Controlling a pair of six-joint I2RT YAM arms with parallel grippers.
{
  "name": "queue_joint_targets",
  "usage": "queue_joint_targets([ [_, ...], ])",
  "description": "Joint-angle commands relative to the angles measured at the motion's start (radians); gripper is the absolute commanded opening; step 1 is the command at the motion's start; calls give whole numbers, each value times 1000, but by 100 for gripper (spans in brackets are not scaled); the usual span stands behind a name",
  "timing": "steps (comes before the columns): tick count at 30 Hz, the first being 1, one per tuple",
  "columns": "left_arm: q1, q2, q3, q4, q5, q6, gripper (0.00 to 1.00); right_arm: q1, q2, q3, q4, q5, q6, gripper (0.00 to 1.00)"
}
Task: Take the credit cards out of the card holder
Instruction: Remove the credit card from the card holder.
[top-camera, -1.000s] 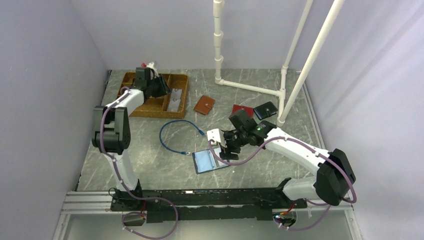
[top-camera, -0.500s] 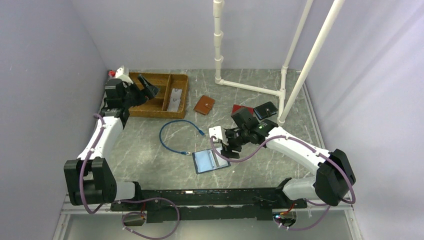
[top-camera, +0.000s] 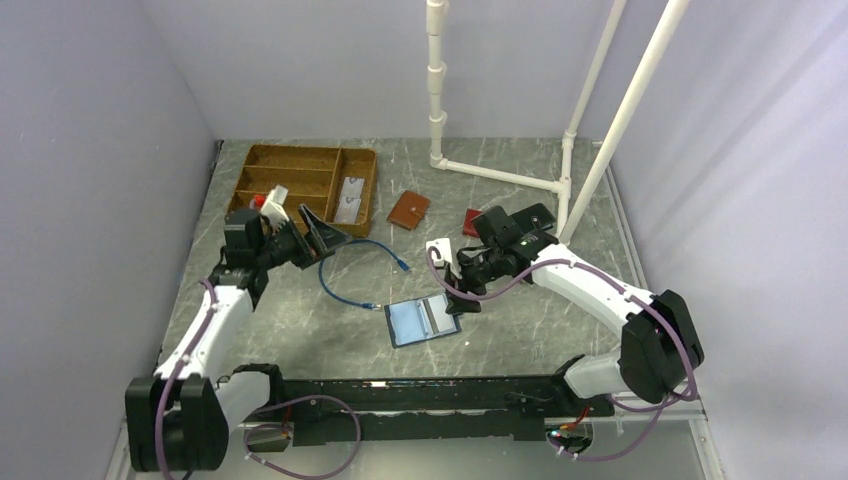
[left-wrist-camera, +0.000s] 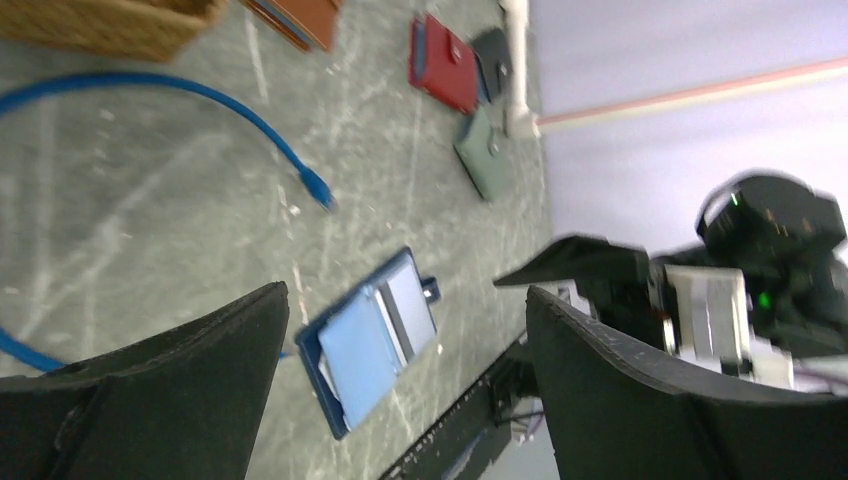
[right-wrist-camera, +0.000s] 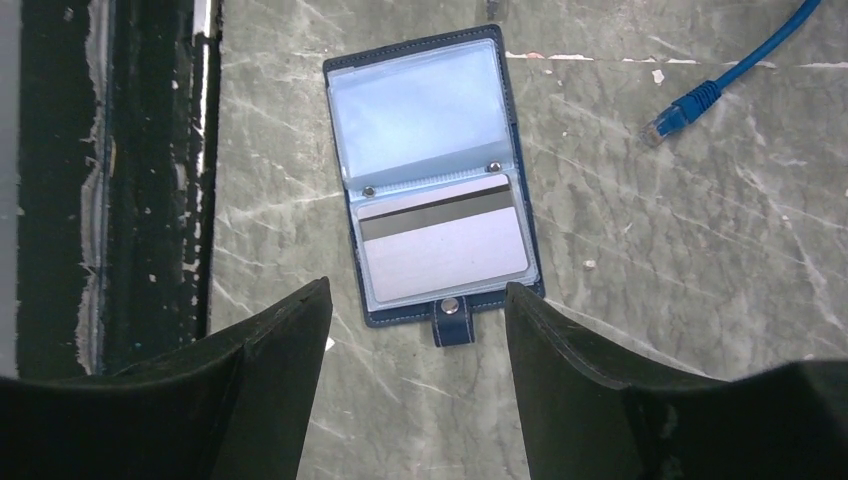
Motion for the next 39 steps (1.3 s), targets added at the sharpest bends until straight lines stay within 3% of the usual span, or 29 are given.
queue_joint_targets([
  [1, -86, -115, -68, 67, 30, -66, 93, -38, 21, 48, -12, -111, 31, 66],
  [8, -343, -187, -181, 167, -126, -161, 92, -88, 51, 31, 41, -141, 121, 65],
  [18, -585, -94, -265, 398, -291, -260, 90, -117, 121, 12, 120, -149, 280, 63],
  [29, -704, 42, -344, 610, -403, -321, 87, -131, 201, 28, 168, -76, 427, 60],
  [39, -743, 121, -353, 669, -441, -328, 84, -143, 235, 33, 176, -45, 463, 58],
])
